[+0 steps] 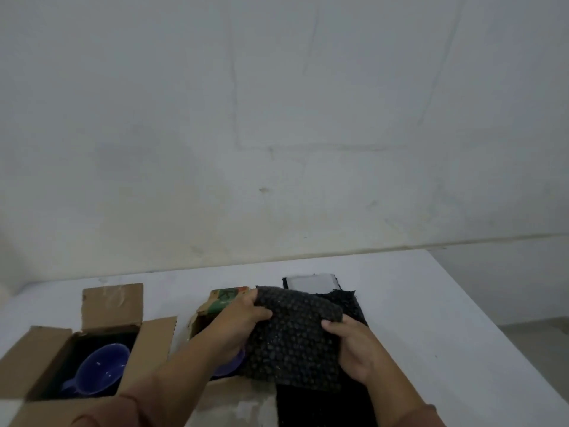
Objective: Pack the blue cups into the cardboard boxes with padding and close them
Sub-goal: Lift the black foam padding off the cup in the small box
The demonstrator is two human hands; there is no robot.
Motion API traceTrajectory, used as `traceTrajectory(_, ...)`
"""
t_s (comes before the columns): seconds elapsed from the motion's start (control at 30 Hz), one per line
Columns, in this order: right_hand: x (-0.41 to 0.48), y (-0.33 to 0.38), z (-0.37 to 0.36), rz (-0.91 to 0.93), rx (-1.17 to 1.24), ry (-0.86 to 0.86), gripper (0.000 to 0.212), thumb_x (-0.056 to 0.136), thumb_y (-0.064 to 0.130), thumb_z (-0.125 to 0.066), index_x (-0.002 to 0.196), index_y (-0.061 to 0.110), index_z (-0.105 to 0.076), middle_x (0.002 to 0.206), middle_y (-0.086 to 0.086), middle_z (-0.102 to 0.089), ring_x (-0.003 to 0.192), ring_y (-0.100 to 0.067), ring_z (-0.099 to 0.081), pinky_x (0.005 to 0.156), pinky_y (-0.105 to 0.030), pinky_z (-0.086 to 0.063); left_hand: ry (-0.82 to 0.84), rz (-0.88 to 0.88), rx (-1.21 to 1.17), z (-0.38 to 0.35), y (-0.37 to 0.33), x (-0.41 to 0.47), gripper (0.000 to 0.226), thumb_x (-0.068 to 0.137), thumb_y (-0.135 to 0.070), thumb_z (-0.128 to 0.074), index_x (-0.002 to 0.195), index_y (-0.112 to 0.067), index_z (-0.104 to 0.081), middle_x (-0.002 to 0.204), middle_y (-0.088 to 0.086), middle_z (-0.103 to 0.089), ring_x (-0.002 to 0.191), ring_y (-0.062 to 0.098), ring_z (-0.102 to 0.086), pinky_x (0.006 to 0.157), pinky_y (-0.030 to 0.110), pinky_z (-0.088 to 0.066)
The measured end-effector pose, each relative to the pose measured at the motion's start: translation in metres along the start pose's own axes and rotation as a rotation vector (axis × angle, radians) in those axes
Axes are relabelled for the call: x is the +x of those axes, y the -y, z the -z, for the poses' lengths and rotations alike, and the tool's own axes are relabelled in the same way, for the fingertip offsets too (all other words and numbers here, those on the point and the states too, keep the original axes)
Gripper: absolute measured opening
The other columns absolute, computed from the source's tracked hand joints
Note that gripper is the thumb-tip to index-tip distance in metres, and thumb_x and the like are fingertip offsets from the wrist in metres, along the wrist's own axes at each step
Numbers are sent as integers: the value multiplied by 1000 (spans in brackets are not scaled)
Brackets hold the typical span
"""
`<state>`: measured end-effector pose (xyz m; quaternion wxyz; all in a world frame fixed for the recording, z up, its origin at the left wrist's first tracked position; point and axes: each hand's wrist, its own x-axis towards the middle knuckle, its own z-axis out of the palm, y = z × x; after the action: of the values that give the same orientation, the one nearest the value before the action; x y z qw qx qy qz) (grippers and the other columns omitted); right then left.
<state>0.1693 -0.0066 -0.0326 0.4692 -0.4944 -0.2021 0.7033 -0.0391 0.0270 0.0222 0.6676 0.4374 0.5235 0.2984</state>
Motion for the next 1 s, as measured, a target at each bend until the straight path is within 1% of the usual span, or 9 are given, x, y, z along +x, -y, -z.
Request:
traceTrajectory(0.23,-1,10,-59,184,-357,164,22,84,-2,-52,94,-5,-72,105,-19,-70,101,-33,-65,90,-38,-50,25,-56,-187,74,9,-40,30,92,-1,-43,100,3,-71,107,25,-69,96,34,-69,96,50,-47)
traceTrajectory(0.3,-1,12,-76,225,-431,164,25,69,-6,-50,73,-3,-74,100,-16,-69,98,-28,-63,82,-32,-50,49,-50,-309,91,10,-49,45,93,-13,-37,74,4,-74,83,26,-71,74,30,-72,90,45,-46)
traceTrajectory(0.43,-4,8,-105,296,-511,172,11,63,-1,-65,69,2,-74,81,-4,-69,78,-15,-65,69,-21,-50,-42,-56,-87,117,6,-53,54,95,-42,-44,71,1,-67,84,18,-65,74,27,-61,64,31,-49)
traceTrajectory(0.53,-5,2,-123,459,-855,172,24,76,-8,-61,74,15,-70,92,2,-64,88,-11,-61,73,-14,-46,-40,-78,292,132,-1,-51,20,84,-30,-68,85,-14,-57,87,6,-56,74,18,-52,61,28,-36)
traceTrajectory(0.67,0,-3,-146,568,-1072,159,44,75,-12,-52,76,31,-61,96,7,-60,92,-6,-57,73,-11,-40,165,-30,441,142,-14,-47,45,80,-24,-74,119,-26,-53,103,6,-68,97,18,-63,84,29,-46)
traceTrajectory(0.73,3,-7,-158,557,-1022,159,46,78,-8,-54,89,36,-60,100,8,-61,95,-7,-59,74,-11,-43,208,-52,588,143,-19,-48,29,80,-23,-73,108,-17,-67,100,6,-70,96,21,-66,82,28,-47)
traceTrajectory(0.8,7,-12,-164,528,-814,67,43,83,1,-61,111,34,-57,107,3,-59,102,-14,-60,83,-24,-50,180,-114,588,144,-18,-44,16,82,-18,-70,95,-8,-70,94,8,-71,89,21,-67,76,28,-48)
traceTrajectory(0.87,5,-17,-166,428,-557,-37,45,84,15,-68,123,27,-50,110,0,-60,103,-19,-61,91,-38,-51,138,-143,395,147,-14,-40,7,86,-12,-65,91,-7,-64,93,8,-70,85,19,-67,72,26,-51)
traceTrajectory(1.0,-2,-44,-174,122,-194,150,40,81,13,-69,119,11,-59,116,-14,-68,107,-32,-64,89,-45,-53,136,-87,54,151,-4,-35,18,90,-4,-58,108,-8,-59,109,17,-67,101,30,-66,78,36,-53)
